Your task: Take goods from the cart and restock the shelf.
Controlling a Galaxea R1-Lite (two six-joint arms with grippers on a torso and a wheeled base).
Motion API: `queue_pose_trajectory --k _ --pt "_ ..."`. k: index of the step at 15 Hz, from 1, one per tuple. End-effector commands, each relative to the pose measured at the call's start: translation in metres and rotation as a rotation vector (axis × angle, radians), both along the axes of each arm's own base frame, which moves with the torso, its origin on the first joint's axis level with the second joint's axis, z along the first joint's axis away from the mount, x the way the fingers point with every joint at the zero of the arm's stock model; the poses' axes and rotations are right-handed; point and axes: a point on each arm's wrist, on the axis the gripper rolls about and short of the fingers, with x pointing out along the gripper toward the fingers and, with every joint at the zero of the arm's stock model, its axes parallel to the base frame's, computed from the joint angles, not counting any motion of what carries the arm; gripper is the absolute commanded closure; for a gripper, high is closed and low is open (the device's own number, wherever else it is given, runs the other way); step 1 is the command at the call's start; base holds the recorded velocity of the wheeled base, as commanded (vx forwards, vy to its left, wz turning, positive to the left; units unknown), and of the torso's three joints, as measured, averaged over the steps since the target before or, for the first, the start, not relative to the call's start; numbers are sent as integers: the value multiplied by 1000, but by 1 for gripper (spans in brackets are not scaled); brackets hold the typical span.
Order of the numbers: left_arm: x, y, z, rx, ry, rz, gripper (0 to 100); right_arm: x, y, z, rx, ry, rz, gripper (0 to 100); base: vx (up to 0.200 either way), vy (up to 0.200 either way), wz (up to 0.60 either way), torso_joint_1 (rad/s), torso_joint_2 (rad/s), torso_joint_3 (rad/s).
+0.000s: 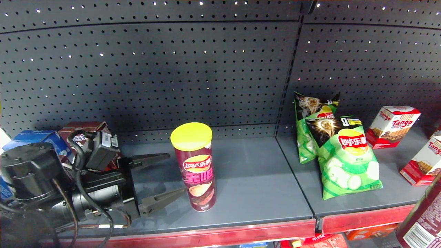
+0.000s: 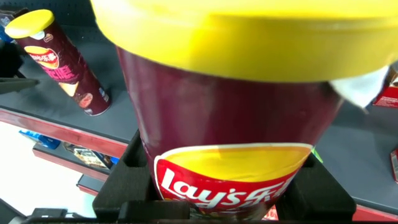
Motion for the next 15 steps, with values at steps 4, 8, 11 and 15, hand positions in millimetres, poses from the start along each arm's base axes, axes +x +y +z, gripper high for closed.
queue_pose_trajectory --k 4,8,11,15 --pt "-42 15 27 -105 -24 36 0 0 0 0 0 1 2 100 0 0 0 0 0 0" --pt "-80 26 47 -174 -108 62 0 -1 0 0 2 -3 -1 100 0 0 0 0 0 0" --pt "-101 39 54 -195 -148 205 0 -2 -1 1 4 -10 -7 100 0 0 0 0 0 0" --pt "-150 58 47 -192 -184 453 0 -2 -1 8 12 -32 -5 100 0 0 0 0 0 0"
